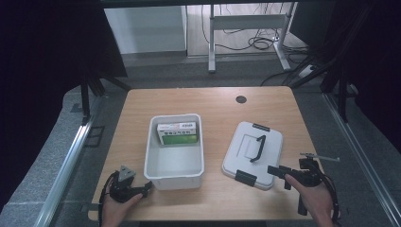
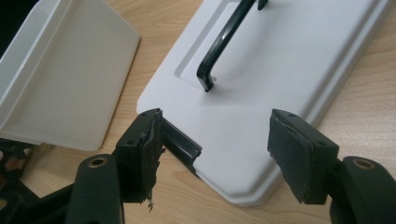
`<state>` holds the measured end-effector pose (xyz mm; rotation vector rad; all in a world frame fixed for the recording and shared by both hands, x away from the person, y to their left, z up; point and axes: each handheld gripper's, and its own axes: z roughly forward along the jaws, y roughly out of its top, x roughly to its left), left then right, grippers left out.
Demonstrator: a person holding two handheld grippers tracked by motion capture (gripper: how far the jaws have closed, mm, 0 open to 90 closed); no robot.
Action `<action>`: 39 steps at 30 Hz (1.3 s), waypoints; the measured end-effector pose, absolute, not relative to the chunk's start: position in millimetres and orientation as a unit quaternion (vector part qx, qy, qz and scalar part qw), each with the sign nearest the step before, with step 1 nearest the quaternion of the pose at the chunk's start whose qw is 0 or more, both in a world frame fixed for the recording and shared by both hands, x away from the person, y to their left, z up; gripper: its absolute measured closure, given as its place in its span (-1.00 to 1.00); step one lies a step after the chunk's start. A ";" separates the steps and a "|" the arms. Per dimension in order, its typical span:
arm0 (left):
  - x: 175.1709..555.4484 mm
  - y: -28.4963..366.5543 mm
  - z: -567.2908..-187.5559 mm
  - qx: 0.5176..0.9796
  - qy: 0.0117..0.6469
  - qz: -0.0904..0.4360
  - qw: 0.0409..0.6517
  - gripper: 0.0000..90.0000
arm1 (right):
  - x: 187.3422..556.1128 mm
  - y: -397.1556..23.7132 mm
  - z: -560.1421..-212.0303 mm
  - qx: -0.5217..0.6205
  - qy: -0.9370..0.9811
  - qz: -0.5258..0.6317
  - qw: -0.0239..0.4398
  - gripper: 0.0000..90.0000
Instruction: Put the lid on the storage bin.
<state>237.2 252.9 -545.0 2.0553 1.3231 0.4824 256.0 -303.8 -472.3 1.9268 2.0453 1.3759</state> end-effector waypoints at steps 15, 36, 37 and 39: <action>237.0 252.8 -544.9 0.781 0.504 0.184 0.319 -0.70 | 270.6 -292.2 -444.2 0.606 0.664 0.438 0.003 -0.21; 236.3 252.5 -545.1 0.780 0.506 0.185 0.320 -0.70 | 305.3 -272.7 -411.6 0.609 0.672 0.421 -0.008 -0.18; 236.3 252.5 -545.1 0.780 0.506 0.185 0.320 -0.70 | 305.3 -272.7 -411.6 0.609 0.672 0.421 -0.008 -0.18; 236.3 252.5 -545.1 0.780 0.505 0.185 0.320 -0.71 | 309.7 -270.3 -409.4 0.610 0.673 0.419 -0.008 -0.17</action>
